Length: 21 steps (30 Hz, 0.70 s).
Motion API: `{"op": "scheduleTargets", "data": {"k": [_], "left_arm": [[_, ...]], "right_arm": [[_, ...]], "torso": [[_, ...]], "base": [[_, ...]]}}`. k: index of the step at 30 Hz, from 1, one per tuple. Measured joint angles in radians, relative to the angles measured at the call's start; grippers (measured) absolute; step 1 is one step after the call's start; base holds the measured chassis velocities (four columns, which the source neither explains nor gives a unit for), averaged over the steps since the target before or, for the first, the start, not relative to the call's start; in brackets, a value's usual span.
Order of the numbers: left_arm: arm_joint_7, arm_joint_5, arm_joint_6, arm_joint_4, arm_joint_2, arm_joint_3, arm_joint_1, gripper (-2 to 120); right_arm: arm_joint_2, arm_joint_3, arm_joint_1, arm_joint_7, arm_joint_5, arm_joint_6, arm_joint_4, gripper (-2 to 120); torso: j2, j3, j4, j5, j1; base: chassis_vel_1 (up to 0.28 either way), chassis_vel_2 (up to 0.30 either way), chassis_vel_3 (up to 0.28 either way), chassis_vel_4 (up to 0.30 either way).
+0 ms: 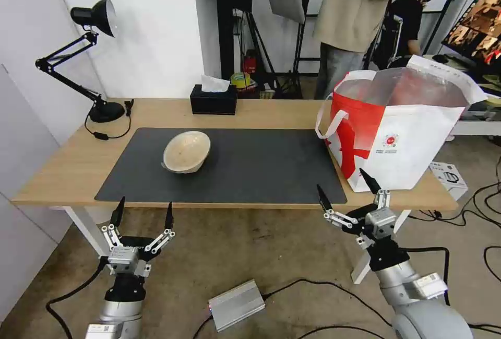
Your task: Pick up the trash from the table and place it into the takeout bag.
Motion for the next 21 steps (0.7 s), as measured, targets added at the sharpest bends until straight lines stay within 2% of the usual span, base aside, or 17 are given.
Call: {"op": "scheduleTargets", "data": {"k": [21], "left_arm": [[0.000, 0.005, 0.022, -0.010, 0.003, 0.000, -0.009, 100]], "right_arm": [[-0.014, 0.013, -0.015, -0.017, 0.007, 0.009, -0.028, 100]], "torso": [[0.000, 0.000, 0.0001, 0.0001, 0.000]], "base": [[0.000, 0.000, 0.000, 0.000]]}}
